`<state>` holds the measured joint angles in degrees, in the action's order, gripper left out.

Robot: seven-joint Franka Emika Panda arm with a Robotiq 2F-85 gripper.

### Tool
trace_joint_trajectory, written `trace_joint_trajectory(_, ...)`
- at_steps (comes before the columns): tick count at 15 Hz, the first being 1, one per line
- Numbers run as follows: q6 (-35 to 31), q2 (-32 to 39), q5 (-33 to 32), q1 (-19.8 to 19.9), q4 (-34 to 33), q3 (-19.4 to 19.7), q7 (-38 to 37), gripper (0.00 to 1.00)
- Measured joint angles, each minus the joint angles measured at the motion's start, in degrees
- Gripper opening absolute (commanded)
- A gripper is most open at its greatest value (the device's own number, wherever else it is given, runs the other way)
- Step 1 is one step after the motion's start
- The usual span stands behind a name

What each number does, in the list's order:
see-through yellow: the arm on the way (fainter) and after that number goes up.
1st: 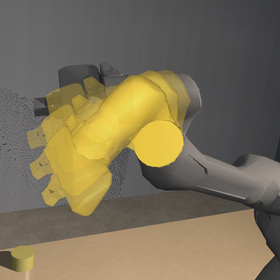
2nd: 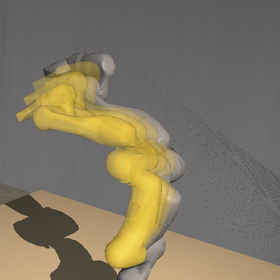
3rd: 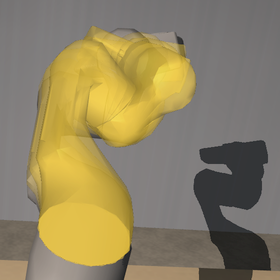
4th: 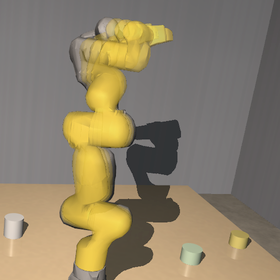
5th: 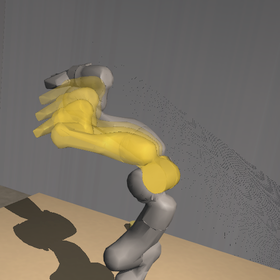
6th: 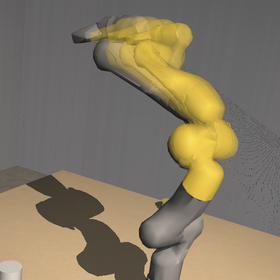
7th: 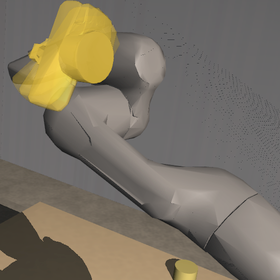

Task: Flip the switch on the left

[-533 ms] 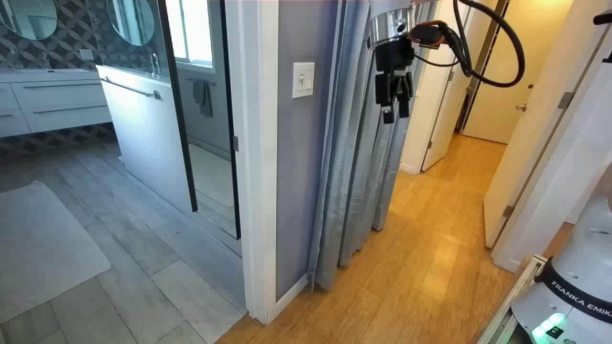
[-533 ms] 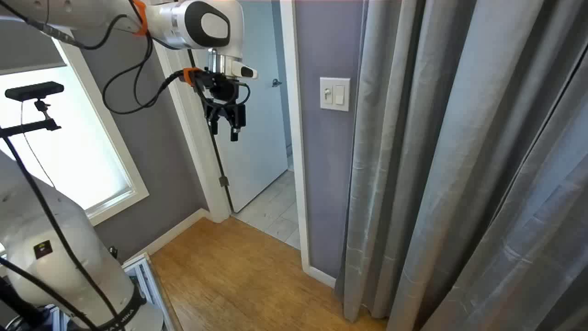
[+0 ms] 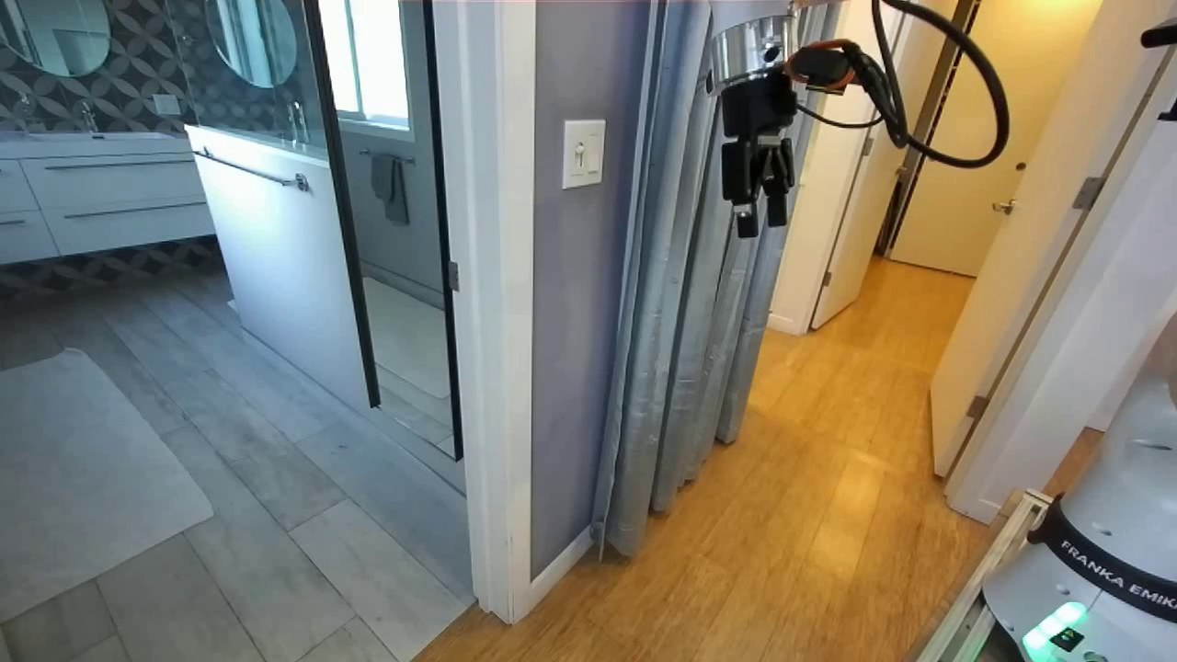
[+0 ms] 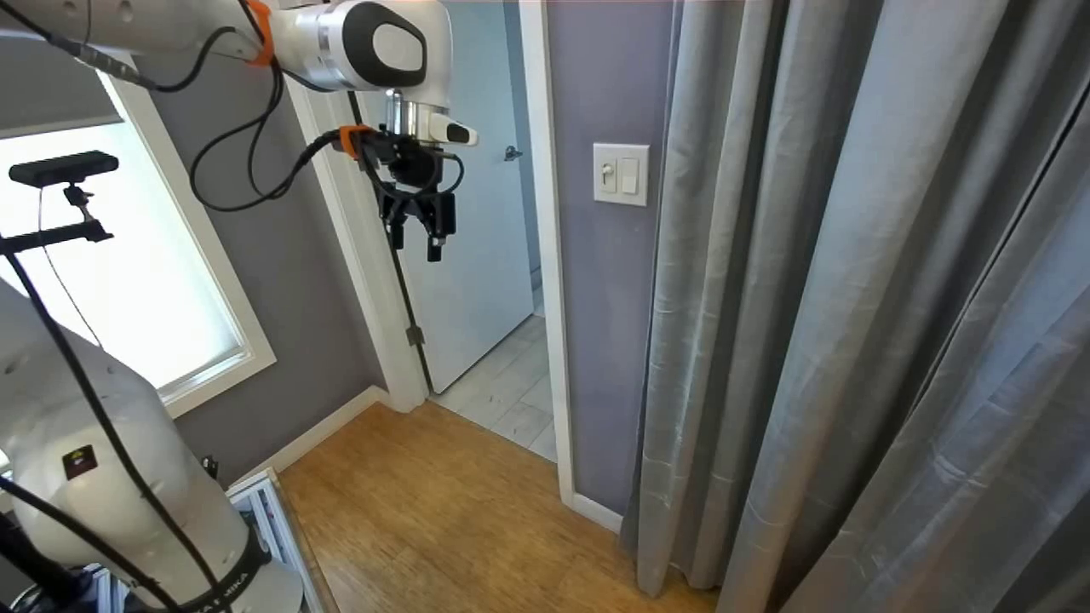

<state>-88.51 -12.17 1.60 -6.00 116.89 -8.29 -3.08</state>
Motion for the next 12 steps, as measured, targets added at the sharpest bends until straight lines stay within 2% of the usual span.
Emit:
trace_joint_trajectory(3,-1.1,0.1,1.5,0.0,-0.3,0.5,0.7,1.00)
trace_joint_trajectory(10,-18.4,4.6,13.5,2.4,-4.5,7.0,6.8,1.00)
trace_joint_trajectory(11,-20.7,5.2,15.9,2.7,-4.9,7.7,8.3,0.97)
trace_joint_trajectory(12,-22.6,5.9,18.7,2.9,-5.3,8.4,9.9,0.74)
